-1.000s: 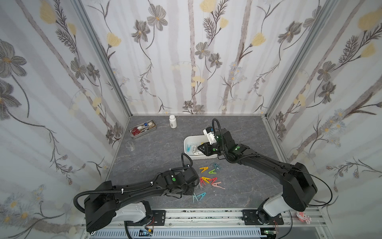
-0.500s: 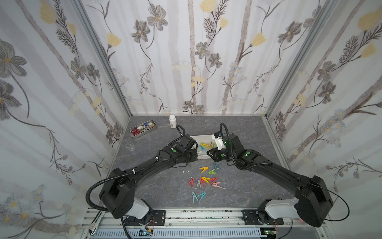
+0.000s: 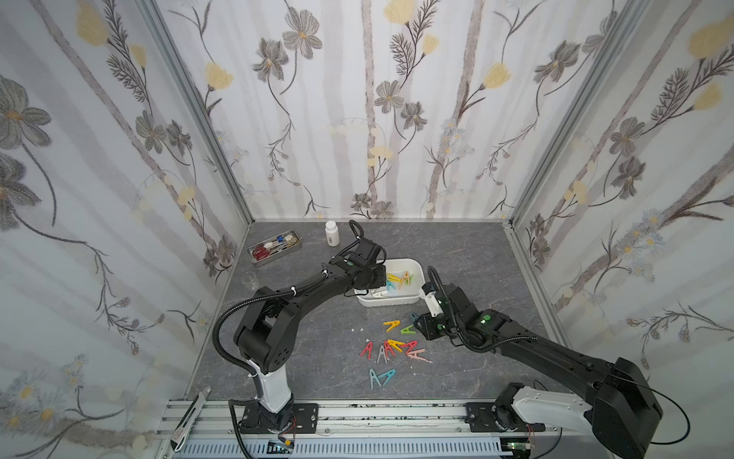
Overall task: Put the clothespins into the storage box
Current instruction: Place the clothespin in the storage box.
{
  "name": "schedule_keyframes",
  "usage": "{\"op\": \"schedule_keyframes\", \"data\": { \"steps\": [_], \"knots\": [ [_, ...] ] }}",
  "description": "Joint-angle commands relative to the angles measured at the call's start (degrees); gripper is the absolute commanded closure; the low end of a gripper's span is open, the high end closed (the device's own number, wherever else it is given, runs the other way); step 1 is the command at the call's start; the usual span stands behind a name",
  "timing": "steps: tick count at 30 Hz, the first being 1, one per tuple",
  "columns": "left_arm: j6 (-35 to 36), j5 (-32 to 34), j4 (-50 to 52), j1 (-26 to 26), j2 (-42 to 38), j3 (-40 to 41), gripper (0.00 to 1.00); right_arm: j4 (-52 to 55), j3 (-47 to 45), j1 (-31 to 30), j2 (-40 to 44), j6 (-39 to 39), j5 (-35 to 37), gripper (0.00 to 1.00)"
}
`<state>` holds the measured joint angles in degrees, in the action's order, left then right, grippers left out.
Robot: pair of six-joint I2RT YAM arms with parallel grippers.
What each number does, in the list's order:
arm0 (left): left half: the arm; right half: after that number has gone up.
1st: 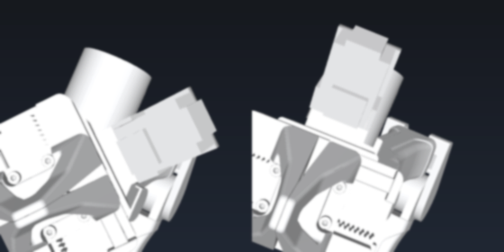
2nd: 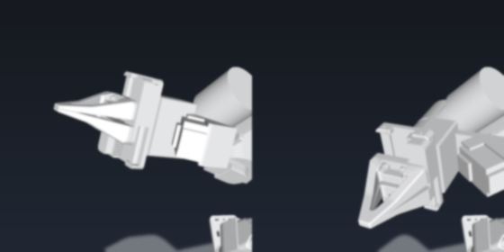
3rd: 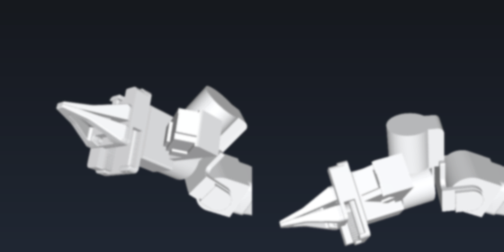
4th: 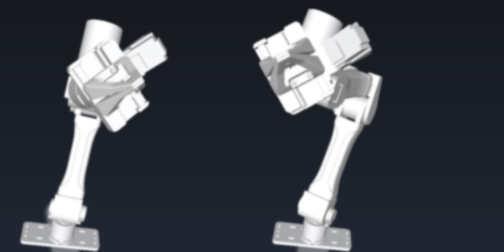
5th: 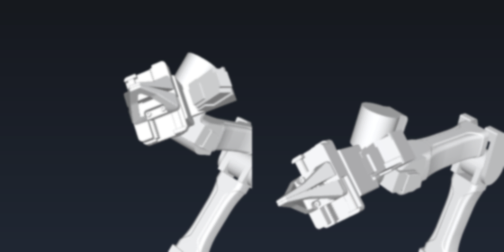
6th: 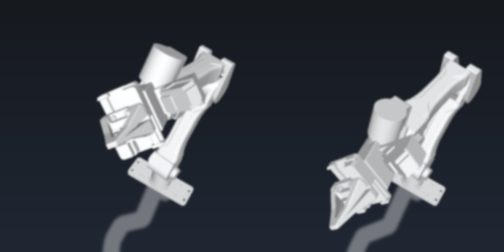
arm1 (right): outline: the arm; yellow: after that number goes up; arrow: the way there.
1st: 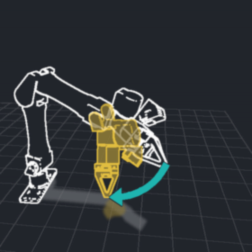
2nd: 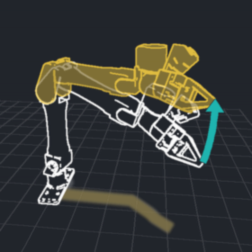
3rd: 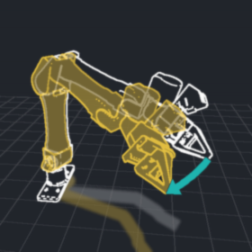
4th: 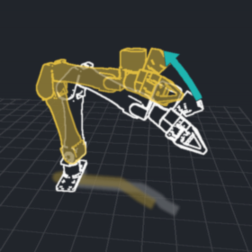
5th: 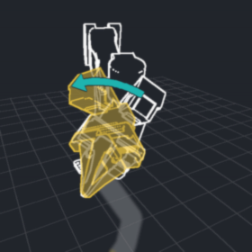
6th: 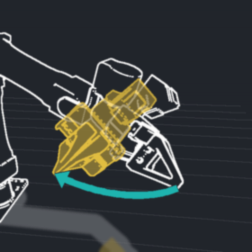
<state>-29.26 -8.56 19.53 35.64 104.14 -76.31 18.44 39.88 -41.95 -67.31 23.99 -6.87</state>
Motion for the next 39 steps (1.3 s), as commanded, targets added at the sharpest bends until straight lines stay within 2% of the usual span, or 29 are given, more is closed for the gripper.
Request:
{"op": "schedule_keyframes", "data": {
  "steps": [1, 13, 19, 33, 39],
  "knots": [
    [1.3, -0.3, -0.9, -0.2, 1.0, -0.8, 0.95, 0.7, -0.7, -0.2, 0.7, 0.4, 1.6, 0.71],
    [1.8, -2.0, -1.8, -0.9, 3.9, -2.5, 0.89, 1.2, -2.1, -0.7, 1.5, 1.1, 0.9, 0.7],
    [1.7, -1.4, -1.4, -1.0, 3.1, -3.5, 0.76, 0.3, -2.7, -1.0, 1.1, 1.1, 0.5, 0.69],
    [-0.1, -1.9, -2.9, -0.9, -0.1, -1.0, 0.74, 0.5, -2.7, -1.4, 1.3, 1.0, 1.2, 0.67],
    [-1.1, -0.7, -3.5, 0.9, -4.3, 0.4, 0.61, -0.4, -5.3, -1.6, 1.0, 1.7, 1.5, 0.65]
  ]
}}
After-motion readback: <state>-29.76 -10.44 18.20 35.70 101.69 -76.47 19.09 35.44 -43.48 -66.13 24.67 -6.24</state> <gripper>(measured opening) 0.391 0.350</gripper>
